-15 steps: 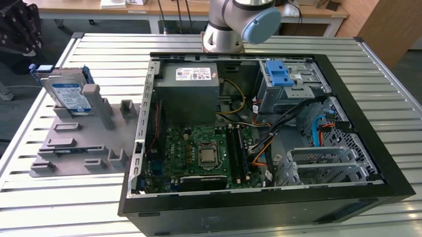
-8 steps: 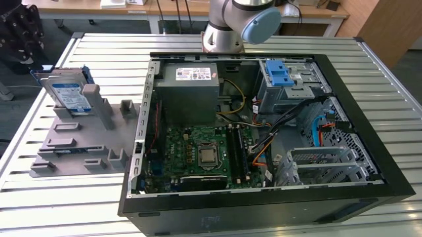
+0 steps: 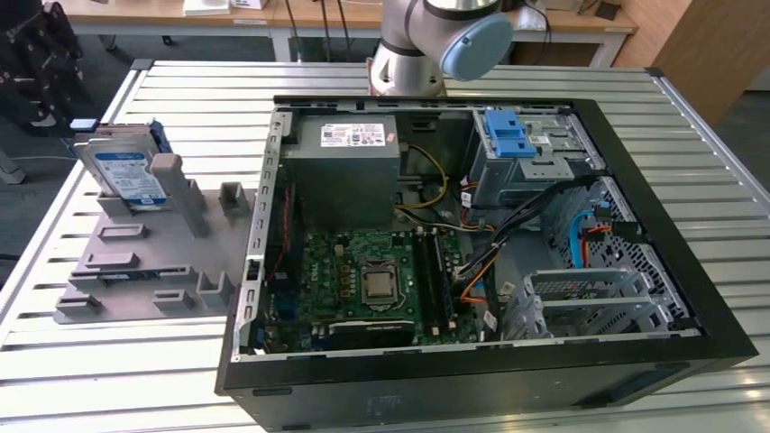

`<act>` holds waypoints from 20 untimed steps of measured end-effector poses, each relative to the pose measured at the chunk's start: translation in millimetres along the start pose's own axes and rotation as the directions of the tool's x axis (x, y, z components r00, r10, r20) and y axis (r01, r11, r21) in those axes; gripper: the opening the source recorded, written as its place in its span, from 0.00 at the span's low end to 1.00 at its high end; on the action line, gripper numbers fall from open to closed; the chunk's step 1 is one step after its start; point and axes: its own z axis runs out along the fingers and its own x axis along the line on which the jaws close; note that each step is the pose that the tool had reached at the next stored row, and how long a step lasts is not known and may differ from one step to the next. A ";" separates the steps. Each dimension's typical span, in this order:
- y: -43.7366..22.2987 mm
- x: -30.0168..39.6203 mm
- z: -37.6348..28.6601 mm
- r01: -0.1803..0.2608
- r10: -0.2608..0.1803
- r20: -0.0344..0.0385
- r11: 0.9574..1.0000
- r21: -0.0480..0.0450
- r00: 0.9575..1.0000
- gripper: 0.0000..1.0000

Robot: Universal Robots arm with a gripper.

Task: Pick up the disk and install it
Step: 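Pick up the disk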

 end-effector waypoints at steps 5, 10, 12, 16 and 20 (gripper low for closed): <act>0.6 -6.5 9.0 0.007 -0.007 -0.002 1.000 -0.001 1.000 0.64; 4.4 -10.4 17.2 0.000 0.000 -0.018 1.000 0.001 1.000 0.64; 5.5 -10.3 19.4 0.000 0.000 -0.027 1.000 0.002 1.000 0.64; 6.0 -11.8 24.2 -0.016 0.016 -0.031 1.000 0.003 0.999 0.64; 6.0 -12.5 27.1 -0.026 0.026 -0.031 1.000 0.004 0.999 0.64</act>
